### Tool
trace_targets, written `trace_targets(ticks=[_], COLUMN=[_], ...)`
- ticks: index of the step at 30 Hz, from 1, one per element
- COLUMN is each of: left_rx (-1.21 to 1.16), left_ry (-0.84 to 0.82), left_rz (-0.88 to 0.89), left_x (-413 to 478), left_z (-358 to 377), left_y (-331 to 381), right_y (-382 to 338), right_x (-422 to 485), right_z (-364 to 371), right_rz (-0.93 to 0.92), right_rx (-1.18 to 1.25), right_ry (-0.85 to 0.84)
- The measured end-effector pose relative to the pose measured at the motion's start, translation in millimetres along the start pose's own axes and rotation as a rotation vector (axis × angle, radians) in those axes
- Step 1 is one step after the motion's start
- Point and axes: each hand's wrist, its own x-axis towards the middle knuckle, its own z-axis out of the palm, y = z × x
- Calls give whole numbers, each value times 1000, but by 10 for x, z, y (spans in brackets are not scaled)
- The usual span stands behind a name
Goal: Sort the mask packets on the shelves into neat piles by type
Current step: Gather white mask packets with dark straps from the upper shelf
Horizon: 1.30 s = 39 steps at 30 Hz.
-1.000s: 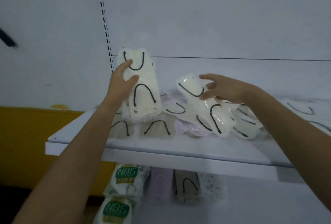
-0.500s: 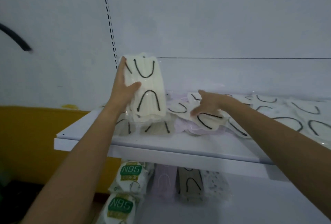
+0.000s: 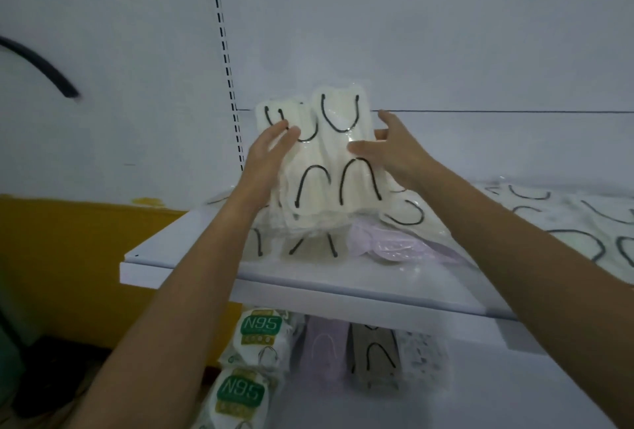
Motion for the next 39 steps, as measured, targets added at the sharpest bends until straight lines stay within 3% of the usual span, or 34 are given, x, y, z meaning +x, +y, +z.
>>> trace_targets(ticks=[4, 7, 10, 12, 17, 26, 32, 39], left_rx=[179, 201, 141, 134, 159, 153, 300, 232], left_ry=[17, 102, 10, -46, -91, -78, -195, -202], left_rz=[87, 151, 206, 217, 114, 55, 148, 224], left_x=[16, 86, 65, 26, -27, 56, -86, -119], left_z=[223, 35, -23, 116, 512, 461, 572, 632], left_y=[63, 23, -45, -82, -91, -71, 85, 191], right_y=[-68, 150, 515, 601, 618, 319, -334, -668], right_x=[68, 110, 36, 0, 17, -162, -181, -124], right_z=[134, -259, -456, -458, -547, -740, -483, -108], right_rz=[-35, 77, 410, 454, 275, -43, 77, 89], right_rx=[-46, -569, -1058, -1072, -1011, -320, 424, 727], right_ry=[64, 155, -13, -44, 10, 266, 142, 31])
